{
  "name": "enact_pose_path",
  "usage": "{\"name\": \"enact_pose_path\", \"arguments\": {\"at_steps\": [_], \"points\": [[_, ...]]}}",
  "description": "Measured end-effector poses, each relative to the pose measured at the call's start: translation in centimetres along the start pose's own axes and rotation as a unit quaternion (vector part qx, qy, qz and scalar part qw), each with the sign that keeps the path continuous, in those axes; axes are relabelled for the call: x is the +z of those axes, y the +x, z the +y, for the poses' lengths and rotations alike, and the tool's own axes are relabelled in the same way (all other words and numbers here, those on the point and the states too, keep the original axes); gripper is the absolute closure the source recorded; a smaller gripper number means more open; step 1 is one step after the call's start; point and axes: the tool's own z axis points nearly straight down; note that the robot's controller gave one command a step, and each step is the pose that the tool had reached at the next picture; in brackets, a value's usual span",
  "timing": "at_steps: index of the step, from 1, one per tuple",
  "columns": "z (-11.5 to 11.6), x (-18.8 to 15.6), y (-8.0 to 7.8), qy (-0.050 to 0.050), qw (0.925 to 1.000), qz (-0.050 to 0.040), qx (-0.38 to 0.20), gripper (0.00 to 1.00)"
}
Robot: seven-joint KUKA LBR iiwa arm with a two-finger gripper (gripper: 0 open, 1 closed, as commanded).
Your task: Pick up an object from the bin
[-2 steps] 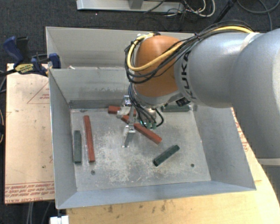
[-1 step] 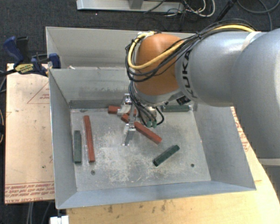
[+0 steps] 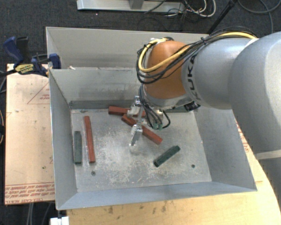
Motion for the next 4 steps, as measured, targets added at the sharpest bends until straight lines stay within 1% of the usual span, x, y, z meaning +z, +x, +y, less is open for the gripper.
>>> {"name": "enact_pose_path", "arguments": {"at_steps": [1,2,3,4], "points": [[-4.2,-0.5,-0.1,0.002,0.9996,0.0012,-0.028,0.00],[-5.6,-3.7,-0.1,0.002,0.9997,0.0025,-0.024,0.00],[-4.3,2.2,-1.0,0.002,0.9995,0.0013,0.030,0.00],[-4.3,1.9,-1.1,0.001,0.9994,-0.0013,0.035,1.00]]}}
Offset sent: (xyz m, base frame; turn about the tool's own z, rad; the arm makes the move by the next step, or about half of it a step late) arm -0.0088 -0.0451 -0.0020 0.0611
